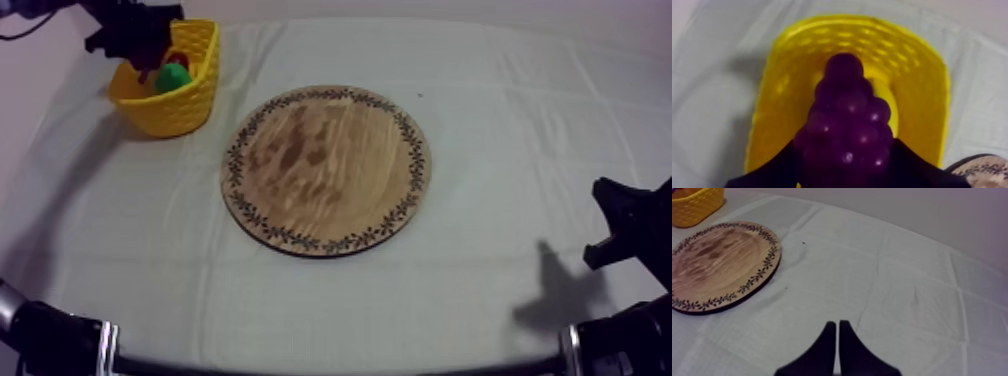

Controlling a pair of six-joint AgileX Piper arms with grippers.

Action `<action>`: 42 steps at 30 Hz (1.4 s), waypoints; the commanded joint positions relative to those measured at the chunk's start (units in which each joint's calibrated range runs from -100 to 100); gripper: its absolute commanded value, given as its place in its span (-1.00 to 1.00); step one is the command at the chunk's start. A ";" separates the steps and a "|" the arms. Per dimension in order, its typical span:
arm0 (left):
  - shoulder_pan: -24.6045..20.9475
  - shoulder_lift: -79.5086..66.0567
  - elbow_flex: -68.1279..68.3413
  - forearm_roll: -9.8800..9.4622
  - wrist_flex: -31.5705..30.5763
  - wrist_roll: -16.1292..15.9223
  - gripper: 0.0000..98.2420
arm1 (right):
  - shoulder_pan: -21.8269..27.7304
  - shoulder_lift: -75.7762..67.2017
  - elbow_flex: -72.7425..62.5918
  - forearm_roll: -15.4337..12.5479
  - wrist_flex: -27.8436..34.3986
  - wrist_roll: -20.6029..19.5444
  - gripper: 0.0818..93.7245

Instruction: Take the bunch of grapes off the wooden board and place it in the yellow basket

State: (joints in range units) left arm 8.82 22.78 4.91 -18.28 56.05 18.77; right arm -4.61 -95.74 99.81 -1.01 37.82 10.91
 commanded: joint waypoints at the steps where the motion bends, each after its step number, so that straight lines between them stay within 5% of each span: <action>1: -0.02 2.77 -0.53 0.06 -0.51 -0.08 -0.03 | 0.02 -0.01 -0.03 0.01 0.00 0.02 -0.99; 9: -0.22 5.59 -2.58 0.45 -2.21 -1.27 0.01 | 0.02 -0.01 -0.03 0.01 0.00 0.01 -0.99; 16: -0.86 5.30 -3.00 2.08 -0.83 -1.49 0.79 | 0.02 -0.01 -0.03 0.01 0.00 0.01 -0.99; 26: -2.02 -2.03 -0.04 2.99 -0.28 -1.55 0.93 | 0.02 -0.01 -0.03 0.01 0.00 0.01 -0.99; 31: -3.46 -12.13 3.43 4.21 -1.32 -2.23 0.72 | 0.02 -0.01 -0.03 0.01 0.00 0.01 -0.99; 38: -5.55 -31.62 15.84 4.37 -8.32 -4.71 -0.19 | 0.02 -0.01 -0.03 0.01 0.00 0.01 -0.99; 42: -6.21 -42.89 23.13 3.97 -9.93 -5.70 -0.48 | 0.02 -0.01 -0.03 0.01 0.00 0.01 -0.99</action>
State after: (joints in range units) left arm 2.77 -9.85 23.39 -14.29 46.45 13.18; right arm -4.61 -95.74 99.81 -1.01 37.82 10.93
